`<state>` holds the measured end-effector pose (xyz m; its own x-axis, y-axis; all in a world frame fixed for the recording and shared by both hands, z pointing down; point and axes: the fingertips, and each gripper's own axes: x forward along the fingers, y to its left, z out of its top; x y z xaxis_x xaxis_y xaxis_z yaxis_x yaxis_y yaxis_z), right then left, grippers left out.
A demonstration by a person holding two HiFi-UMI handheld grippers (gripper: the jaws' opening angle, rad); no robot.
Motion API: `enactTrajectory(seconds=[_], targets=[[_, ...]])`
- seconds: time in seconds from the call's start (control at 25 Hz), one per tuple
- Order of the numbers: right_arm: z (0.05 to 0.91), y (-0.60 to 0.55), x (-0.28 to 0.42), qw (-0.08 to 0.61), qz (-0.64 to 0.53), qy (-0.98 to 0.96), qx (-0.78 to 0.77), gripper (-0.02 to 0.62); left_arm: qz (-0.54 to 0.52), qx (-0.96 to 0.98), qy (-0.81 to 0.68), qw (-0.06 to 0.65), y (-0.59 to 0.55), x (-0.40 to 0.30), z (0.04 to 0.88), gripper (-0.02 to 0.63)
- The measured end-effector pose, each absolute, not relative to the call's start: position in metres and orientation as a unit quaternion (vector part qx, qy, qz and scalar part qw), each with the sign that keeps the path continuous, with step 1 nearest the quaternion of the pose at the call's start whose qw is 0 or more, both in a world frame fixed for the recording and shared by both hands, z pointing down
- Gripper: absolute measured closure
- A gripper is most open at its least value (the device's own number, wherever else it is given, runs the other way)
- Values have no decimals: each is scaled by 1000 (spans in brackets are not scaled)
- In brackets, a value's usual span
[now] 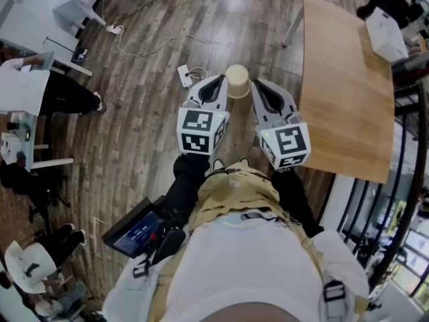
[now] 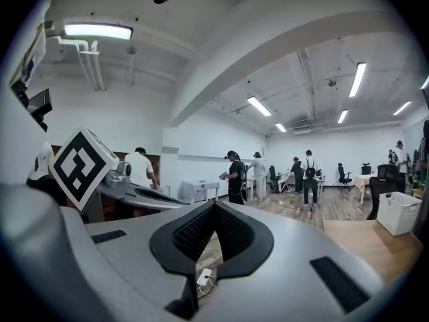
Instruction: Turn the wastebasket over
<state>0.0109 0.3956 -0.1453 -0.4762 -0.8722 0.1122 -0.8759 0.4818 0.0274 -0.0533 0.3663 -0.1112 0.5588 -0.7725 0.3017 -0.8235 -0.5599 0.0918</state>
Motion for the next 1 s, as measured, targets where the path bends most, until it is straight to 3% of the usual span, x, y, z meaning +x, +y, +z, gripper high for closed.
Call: enactTrajectory(seconds=[1.0], targets=[[-93, 416, 50, 86, 79, -862, 493, 572, 138, 867, -458, 143, 387, -15, -75, 604]])
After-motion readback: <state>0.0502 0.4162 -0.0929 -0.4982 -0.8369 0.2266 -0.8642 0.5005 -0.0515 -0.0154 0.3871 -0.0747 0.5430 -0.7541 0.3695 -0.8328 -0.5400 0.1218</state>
